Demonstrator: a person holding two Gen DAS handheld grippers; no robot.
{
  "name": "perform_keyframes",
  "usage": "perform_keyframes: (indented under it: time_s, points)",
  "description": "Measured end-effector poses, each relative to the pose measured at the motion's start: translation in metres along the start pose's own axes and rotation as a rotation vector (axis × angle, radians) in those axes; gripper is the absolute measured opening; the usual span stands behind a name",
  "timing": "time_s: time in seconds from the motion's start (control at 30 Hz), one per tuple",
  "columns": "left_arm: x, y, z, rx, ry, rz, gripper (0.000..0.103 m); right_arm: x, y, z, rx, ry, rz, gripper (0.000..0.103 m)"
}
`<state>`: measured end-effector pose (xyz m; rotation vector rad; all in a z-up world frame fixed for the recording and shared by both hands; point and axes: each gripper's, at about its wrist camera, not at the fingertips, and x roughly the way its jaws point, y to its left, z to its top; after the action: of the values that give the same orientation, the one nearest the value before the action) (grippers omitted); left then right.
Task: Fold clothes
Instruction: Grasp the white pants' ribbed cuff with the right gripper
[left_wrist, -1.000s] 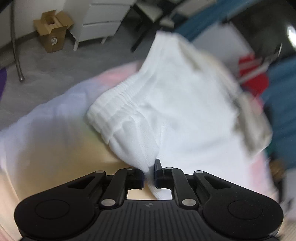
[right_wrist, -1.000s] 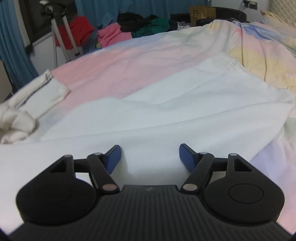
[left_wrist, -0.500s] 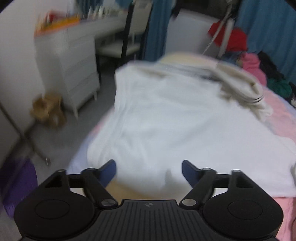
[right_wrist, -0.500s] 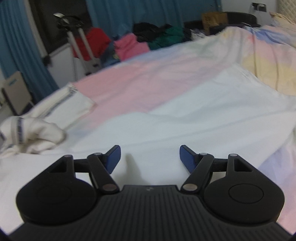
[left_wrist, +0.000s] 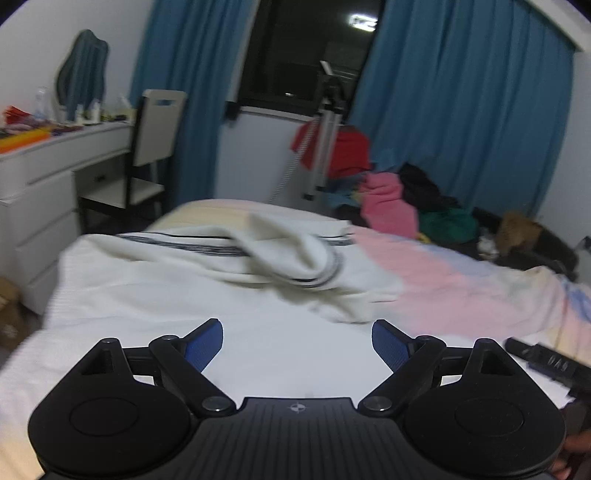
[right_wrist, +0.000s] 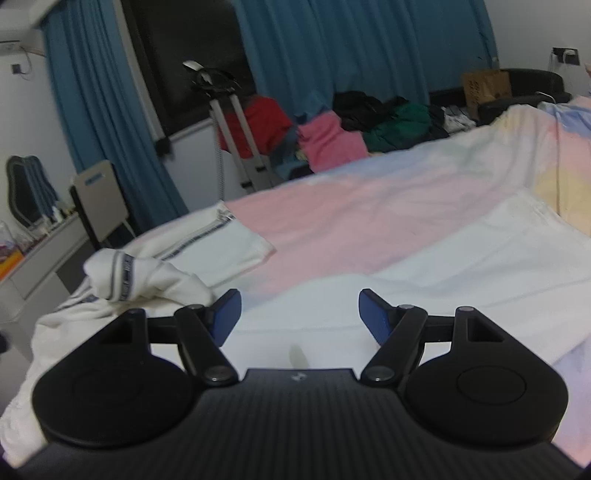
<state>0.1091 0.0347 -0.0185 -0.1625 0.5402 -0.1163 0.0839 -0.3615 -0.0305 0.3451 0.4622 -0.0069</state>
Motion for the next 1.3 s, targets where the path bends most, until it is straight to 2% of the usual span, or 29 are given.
perform_keyframes:
  time_s: [0.1, 0.2, 0.3, 0.4, 0.83, 0.9, 0.97, 1.0, 1.03, 1.17, 1.23, 1.3]
  points:
    - [0.017, -0.006, -0.01, 0.033, -0.045, -0.022, 0.091, -0.002, 0.008, 0.0, -0.031, -0.02, 0.029, 0.072]
    - [0.032, 0.0, -0.035, 0.021, -0.061, -0.028, 0.093, -0.001, 0.017, -0.004, -0.065, -0.028, 0.042, 0.072]
    - [0.049, 0.007, -0.055, 0.01, -0.01, -0.022, 0.093, 0.003, 0.021, -0.008, -0.064, -0.017, 0.06, 0.072]
    - [0.064, 0.008, -0.057, 0.019, 0.026, -0.006, 0.093, 0.007, 0.023, -0.01, -0.065, -0.01, 0.071, 0.072]
    - [0.054, 0.004, -0.063, 0.011, -0.002, -0.005, 0.095, 0.007, 0.029, -0.019, -0.085, -0.05, 0.127, 0.072]
    - [0.052, 0.004, -0.062, 0.009, -0.01, 0.002, 0.095, 0.008, 0.03, -0.022, -0.081, -0.049, 0.14, 0.067]
    - [0.049, 0.005, -0.062, 0.0, -0.019, 0.007, 0.095, 0.01, 0.031, -0.025, -0.072, -0.039, 0.152, 0.052]
    - [0.049, 0.007, -0.062, -0.009, -0.022, 0.01, 0.095, 0.015, 0.029, -0.026, -0.054, -0.011, 0.154, 0.04]
    - [0.048, 0.009, -0.062, -0.018, -0.024, 0.012, 0.096, 0.021, 0.028, -0.027, -0.035, 0.017, 0.156, 0.032]
    - [0.051, 0.018, -0.064, -0.05, -0.022, 0.011, 0.096, 0.054, 0.021, -0.024, 0.075, 0.129, 0.18, 0.031]
    - [0.055, 0.022, -0.064, -0.055, -0.028, 0.018, 0.096, 0.083, 0.019, -0.018, 0.161, 0.194, 0.209, 0.032]
    - [0.062, 0.027, -0.063, -0.072, -0.028, 0.015, 0.096, 0.111, 0.017, -0.014, 0.26, 0.222, 0.224, 0.033]
